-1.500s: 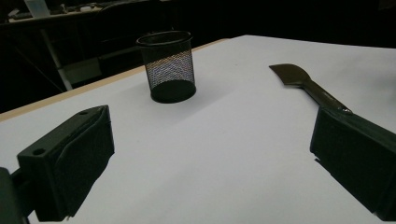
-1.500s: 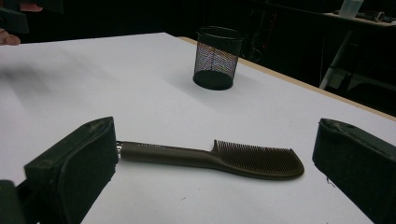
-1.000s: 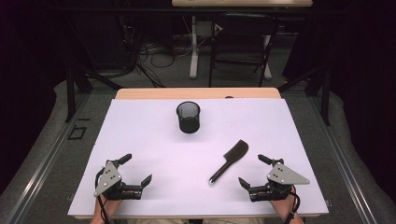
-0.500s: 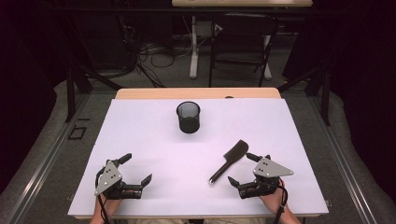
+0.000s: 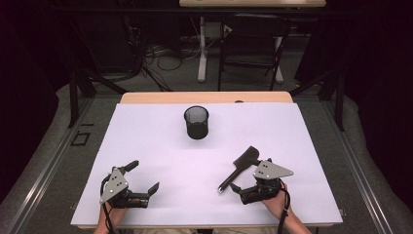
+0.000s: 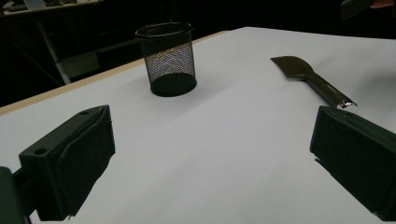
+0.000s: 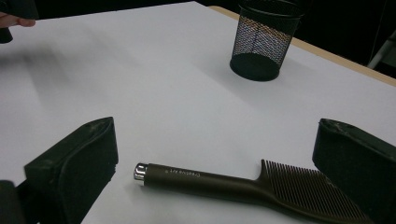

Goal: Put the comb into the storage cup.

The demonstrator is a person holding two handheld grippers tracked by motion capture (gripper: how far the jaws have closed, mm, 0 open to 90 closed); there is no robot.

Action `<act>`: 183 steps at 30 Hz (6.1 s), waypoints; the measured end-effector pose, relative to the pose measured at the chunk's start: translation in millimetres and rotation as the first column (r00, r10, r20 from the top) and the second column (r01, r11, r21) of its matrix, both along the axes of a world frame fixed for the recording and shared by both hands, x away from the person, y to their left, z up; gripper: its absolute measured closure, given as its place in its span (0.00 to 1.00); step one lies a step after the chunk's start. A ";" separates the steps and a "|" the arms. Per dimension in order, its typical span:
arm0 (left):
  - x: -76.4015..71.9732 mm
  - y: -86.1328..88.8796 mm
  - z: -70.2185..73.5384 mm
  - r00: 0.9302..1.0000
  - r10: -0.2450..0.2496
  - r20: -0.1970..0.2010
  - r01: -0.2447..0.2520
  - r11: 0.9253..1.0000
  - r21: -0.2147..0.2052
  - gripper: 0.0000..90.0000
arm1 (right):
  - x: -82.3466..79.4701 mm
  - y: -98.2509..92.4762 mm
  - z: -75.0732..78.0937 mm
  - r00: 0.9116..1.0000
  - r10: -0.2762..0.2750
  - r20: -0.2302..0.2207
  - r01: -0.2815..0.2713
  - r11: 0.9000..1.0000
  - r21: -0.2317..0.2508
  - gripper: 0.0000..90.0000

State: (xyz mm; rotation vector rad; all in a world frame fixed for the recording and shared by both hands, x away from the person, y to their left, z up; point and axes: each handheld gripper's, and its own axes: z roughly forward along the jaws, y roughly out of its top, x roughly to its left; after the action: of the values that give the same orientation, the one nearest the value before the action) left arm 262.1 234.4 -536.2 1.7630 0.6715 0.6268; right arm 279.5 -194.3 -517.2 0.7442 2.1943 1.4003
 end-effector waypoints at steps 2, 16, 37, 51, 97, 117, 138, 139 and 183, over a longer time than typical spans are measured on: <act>1.0 0.0 -0.2 1.000 -0.002 -0.003 0.002 1.000 0.004 0.00 | 2.0 2.6 0.3 1.000 0.003 -0.006 -0.003 1.000 -0.005 0.00; 2.6 -0.1 -0.8 1.000 -0.008 -0.014 0.008 1.000 0.006 0.00 | 12.4 21.7 -1.8 0.997 0.041 -0.059 -0.043 0.999 -0.028 0.00; 3.3 -1.2 -1.3 1.000 -0.014 -0.016 0.015 1.000 0.013 0.00 | 26.1 42.1 -6.7 0.992 0.073 -0.108 -0.080 0.995 -0.065 0.00; 4.0 -1.1 -1.5 1.000 -0.014 -0.022 0.015 1.000 0.016 0.00 | 28.4 50.7 -14.0 0.984 0.095 -0.151 -0.110 0.989 -0.100 0.20; 5.3 -1.0 -2.0 1.000 -0.002 -0.031 0.003 1.000 0.029 0.00 | 18.6 65.6 -29.1 0.954 0.117 -0.274 -0.202 0.930 -0.306 1.00; 5.6 -0.2 -1.7 0.999 0.001 -0.032 0.000 1.000 0.027 0.00 | 14.6 50.4 -28.4 0.944 0.097 -0.316 -0.203 0.925 -0.321 1.00; 4.7 0.9 -0.6 1.000 0.001 -0.026 -0.001 1.000 0.026 0.00 | 9.0 39.7 -26.6 0.937 0.078 -0.340 -0.202 0.917 -0.345 1.00; 4.6 0.8 -0.5 1.000 0.002 -0.026 -0.001 1.000 0.025 0.00 | 9.0 39.3 -26.6 0.937 0.077 -0.340 -0.201 0.916 -0.347 1.00; 5.6 2.1 -0.2 1.000 0.000 -0.027 0.000 1.000 0.026 0.00 | 19.3 17.0 -22.3 0.940 -0.019 -0.342 -0.145 0.883 -0.446 1.00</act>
State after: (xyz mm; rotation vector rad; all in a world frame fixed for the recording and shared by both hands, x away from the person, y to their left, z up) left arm 267.7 236.5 -536.4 1.7986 0.6847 0.6151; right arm 298.9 -177.3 -539.5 0.7751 2.6986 0.7434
